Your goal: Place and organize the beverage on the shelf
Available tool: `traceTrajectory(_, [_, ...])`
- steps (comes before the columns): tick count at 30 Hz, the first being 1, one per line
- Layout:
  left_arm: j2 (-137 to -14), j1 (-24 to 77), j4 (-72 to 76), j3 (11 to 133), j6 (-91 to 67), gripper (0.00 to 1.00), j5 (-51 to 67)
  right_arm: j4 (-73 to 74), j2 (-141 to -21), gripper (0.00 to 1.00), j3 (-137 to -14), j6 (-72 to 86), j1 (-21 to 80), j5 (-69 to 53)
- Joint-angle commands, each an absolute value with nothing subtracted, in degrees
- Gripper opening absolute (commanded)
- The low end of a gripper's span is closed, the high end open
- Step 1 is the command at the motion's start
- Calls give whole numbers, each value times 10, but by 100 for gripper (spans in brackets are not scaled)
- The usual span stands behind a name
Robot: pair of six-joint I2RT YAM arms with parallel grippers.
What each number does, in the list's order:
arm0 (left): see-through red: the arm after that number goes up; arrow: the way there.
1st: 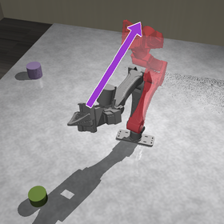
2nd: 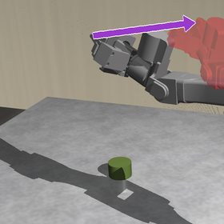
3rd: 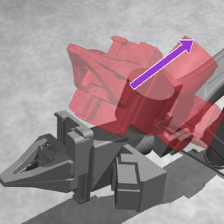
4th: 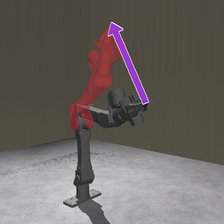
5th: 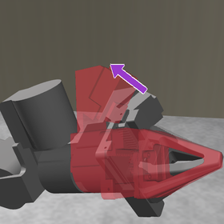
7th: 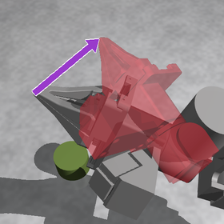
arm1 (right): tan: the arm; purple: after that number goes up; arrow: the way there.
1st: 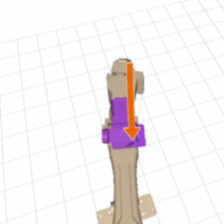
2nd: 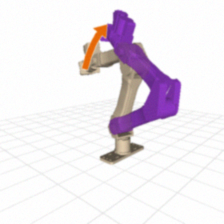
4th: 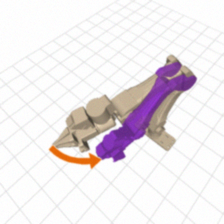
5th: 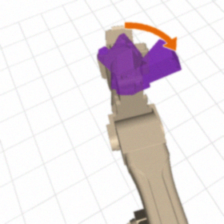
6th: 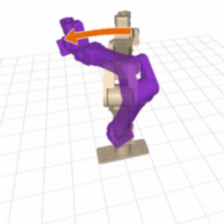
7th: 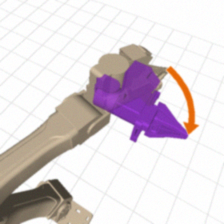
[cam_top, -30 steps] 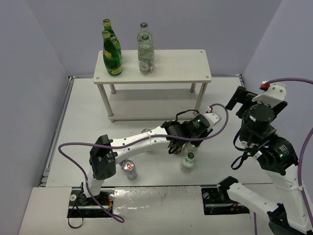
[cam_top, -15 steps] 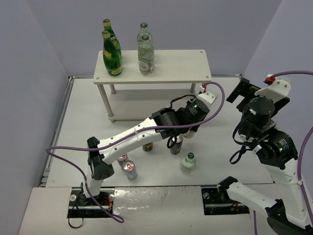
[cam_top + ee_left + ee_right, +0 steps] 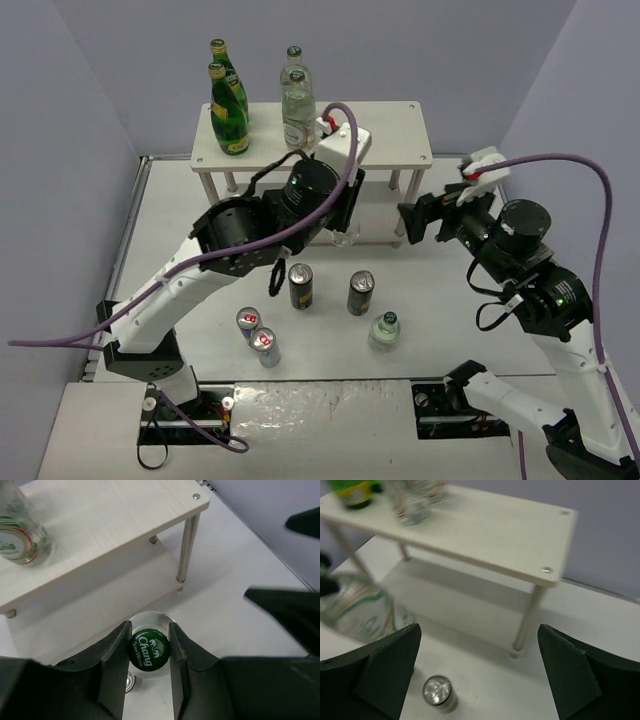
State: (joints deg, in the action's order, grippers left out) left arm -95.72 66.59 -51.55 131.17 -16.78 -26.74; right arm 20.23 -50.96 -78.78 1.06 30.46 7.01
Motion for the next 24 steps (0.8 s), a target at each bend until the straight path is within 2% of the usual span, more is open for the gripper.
traceTrajectory(1, [-918,661,-536,1410,-144,2,-278,138,-540,97,-751,-76,308,-320])
traceTrajectory(3, [-935,661,-593,1454,-141,2,-258,102,-545,96,-708,-78,309,-385])
traceTrajectory(6, [-961,661,-648,1528,-135,2,-234,-39,-543,96,-650,-52,315,-403])
traceTrajectory(9, [-966,661,-663,1545,-132,2,-207,-125,-552,96,-621,-23,334,-352])
traceTrajectory(16, [-964,659,-670,1542,-129,2,-179,-163,-608,94,-628,-51,409,-348])
traceTrajectory(19, [-967,659,-675,1544,-121,2,-169,-195,-621,93,-623,-33,413,-401])
traceTrajectory(24, [-966,657,-678,1537,-116,2,-141,-255,-632,90,-612,-3,414,-410])
